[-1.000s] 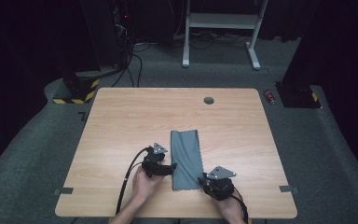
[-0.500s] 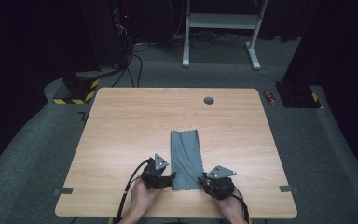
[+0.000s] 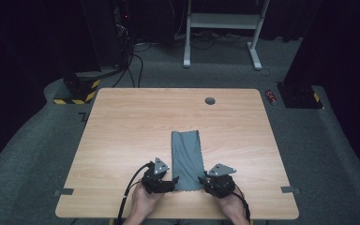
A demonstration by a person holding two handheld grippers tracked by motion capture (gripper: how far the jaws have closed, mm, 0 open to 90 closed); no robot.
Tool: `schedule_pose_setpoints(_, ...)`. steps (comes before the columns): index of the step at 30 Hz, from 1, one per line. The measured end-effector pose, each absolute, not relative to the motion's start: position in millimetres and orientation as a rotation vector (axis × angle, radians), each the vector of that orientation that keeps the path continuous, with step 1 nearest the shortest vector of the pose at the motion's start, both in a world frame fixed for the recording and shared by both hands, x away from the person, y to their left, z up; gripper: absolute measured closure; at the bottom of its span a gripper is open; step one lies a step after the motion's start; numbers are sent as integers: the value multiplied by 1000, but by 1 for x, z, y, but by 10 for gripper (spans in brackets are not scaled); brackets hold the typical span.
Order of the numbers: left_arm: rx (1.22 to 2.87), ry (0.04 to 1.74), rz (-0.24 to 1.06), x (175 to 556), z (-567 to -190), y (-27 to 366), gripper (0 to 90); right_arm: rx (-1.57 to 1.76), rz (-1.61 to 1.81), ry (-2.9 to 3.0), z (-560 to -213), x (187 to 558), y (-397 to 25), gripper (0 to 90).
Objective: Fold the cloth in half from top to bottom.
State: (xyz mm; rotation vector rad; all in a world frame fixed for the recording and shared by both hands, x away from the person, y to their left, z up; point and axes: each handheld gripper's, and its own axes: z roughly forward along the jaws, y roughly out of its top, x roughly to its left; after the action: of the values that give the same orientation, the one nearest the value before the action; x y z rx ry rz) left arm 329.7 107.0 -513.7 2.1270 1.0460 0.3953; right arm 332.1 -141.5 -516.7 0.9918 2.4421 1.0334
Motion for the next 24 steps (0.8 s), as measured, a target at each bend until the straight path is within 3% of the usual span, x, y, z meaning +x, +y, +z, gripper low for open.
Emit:
schedule_pose_setpoints(6, 2163, 986, 530, 316, -521, 103, 368, 993, 998, 2461, -517, 338, -144, 608)
schedule_pose_setpoints(9, 2111, 1003, 514, 312, -525, 106, 413, 1016, 1019, 2460, -518, 337, -151, 603)
schedule_pose_setpoints(21, 2079, 1033, 484, 309, -526, 113, 405, 969, 1059, 2463, -521, 337, -158, 597)
schedule_pose_setpoints(24, 2081, 1031, 485, 309, -526, 114, 405, 967, 1061, 2461, -521, 336, -157, 631)
